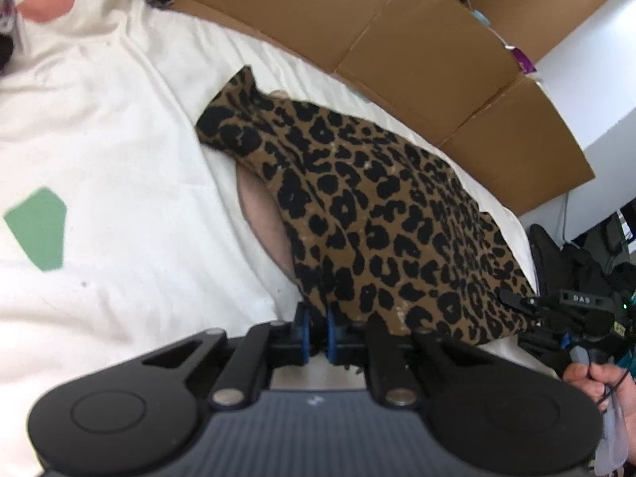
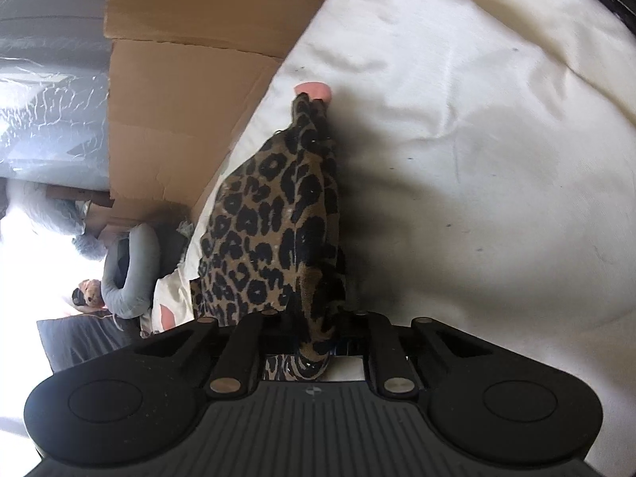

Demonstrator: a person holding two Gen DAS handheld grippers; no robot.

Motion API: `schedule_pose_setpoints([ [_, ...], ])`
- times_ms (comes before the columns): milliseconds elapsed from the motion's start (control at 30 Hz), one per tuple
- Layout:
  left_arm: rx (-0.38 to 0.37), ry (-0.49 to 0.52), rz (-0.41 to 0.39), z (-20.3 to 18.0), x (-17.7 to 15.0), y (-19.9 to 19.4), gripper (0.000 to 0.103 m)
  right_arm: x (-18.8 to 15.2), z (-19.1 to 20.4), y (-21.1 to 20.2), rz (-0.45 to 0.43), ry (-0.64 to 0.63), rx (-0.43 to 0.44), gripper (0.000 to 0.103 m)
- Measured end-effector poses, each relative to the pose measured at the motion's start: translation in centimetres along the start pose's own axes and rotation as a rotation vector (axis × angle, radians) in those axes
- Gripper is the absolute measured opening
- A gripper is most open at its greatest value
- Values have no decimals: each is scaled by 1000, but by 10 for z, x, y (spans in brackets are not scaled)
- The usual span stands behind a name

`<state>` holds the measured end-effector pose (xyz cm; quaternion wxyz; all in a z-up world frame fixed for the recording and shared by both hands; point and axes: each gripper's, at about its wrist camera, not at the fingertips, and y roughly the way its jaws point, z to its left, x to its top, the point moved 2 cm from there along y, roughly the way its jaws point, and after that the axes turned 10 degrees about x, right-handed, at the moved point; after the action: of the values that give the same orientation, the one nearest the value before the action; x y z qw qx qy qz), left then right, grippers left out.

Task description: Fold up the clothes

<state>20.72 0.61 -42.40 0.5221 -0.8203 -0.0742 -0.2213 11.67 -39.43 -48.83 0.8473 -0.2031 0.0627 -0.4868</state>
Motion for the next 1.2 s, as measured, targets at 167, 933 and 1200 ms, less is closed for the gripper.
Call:
schedule_pose_setpoints([
  [167, 3, -7, 16, -1, 3, -18, 8, -5, 9, -6, 26, -12, 16, 10],
  [933, 89, 25, 248, -16, -12, -25, 8, -43, 33, -18, 218, -141, -55, 10],
  [1200, 55, 58, 344, -34, -1, 0, 8, -25, 41, -23, 186, -186, -70, 9],
])
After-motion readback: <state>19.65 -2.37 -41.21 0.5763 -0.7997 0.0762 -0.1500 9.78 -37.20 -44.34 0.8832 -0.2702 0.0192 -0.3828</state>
